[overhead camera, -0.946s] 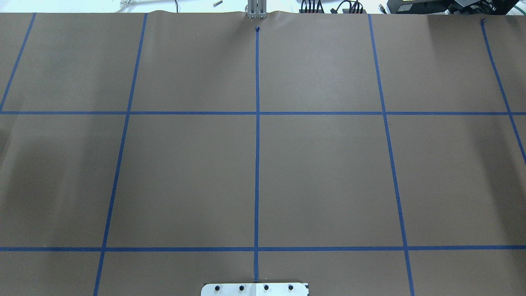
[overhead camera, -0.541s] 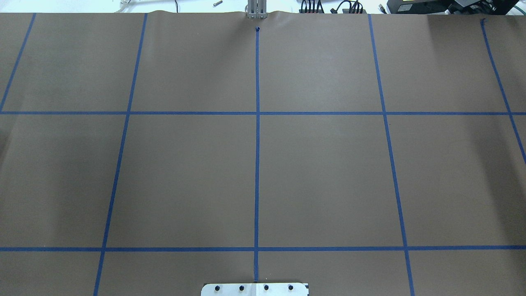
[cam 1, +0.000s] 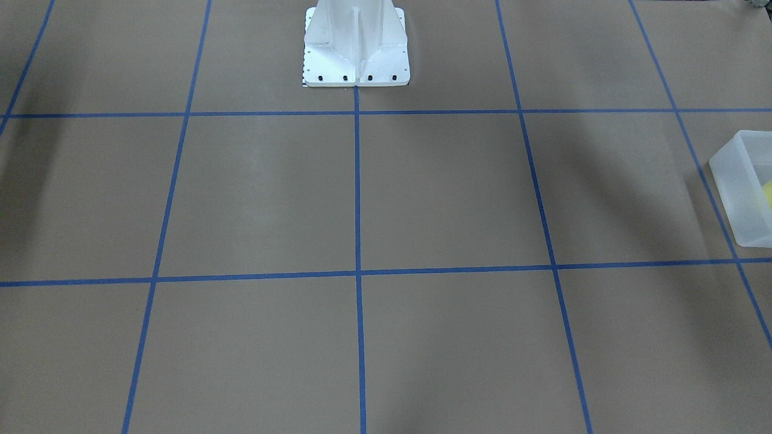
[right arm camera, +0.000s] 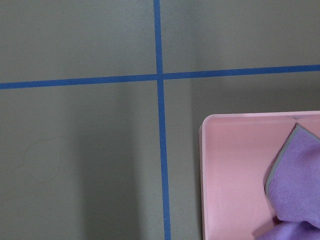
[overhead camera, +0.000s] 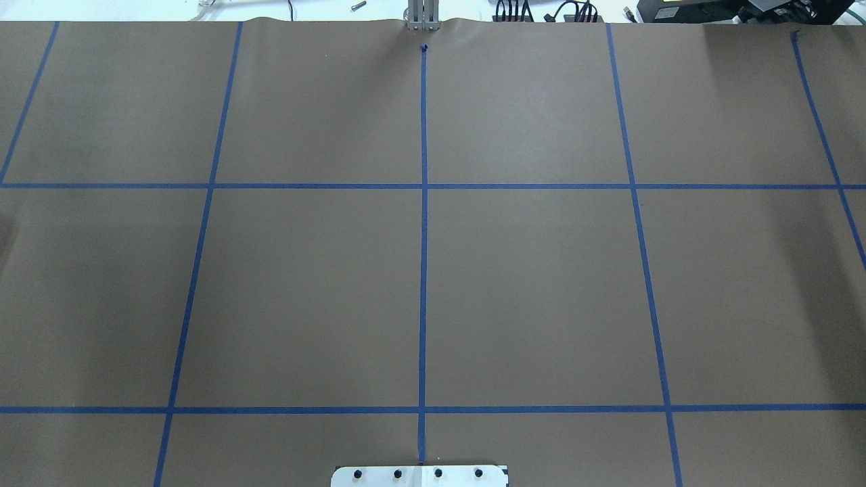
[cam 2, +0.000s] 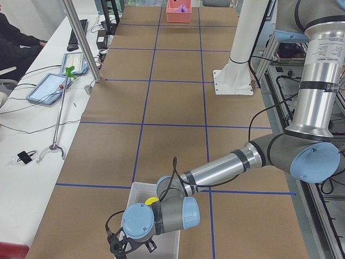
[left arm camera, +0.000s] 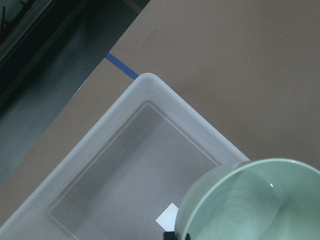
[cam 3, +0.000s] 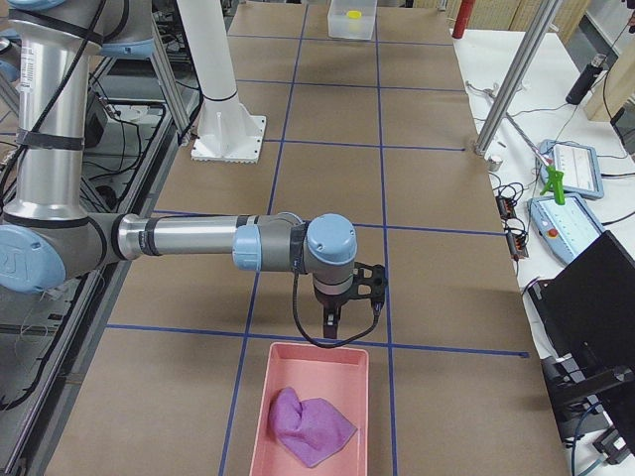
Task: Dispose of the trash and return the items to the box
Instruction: 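Lower the green bowl into the clear bin and open the left gripper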
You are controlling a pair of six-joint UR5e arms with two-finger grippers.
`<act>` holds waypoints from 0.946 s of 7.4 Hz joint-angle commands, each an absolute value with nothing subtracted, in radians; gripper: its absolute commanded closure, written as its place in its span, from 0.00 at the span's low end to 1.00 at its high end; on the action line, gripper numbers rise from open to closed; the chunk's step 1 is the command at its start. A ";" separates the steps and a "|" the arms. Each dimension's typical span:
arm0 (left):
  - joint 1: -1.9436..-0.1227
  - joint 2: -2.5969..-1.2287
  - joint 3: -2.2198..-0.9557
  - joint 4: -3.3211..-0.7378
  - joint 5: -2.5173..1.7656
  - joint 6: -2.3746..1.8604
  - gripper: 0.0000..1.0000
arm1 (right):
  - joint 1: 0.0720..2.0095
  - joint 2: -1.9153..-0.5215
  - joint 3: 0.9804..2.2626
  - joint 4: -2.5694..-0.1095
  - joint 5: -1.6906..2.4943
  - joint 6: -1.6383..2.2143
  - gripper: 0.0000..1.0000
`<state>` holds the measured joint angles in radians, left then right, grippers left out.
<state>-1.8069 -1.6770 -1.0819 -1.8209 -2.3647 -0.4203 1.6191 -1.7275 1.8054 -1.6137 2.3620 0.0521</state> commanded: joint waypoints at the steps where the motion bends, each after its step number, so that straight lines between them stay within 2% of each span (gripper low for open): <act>1: -1.805 -1.667 -1.062 -1.822 -2.364 -0.419 1.00 | 1.618 -1.727 1.804 -1.614 2.361 0.052 0.00; 3: -1.805 -1.667 -1.043 -1.824 -2.314 -0.420 0.98 | 1.617 -1.727 1.804 -1.614 2.361 0.052 0.00; 4: -1.805 -1.666 -1.043 -1.838 -2.313 -0.419 0.55 | 1.617 -1.727 1.804 -1.614 2.361 0.052 0.00; 5: -1.805 -1.646 -1.046 -1.873 -2.313 -0.419 0.01 | 1.617 -1.727 1.804 -1.614 2.361 0.052 0.00; 7: -1.805 -1.631 -1.055 -1.965 -2.312 -0.417 0.01 | 1.617 -1.726 1.805 -1.614 2.362 0.054 0.00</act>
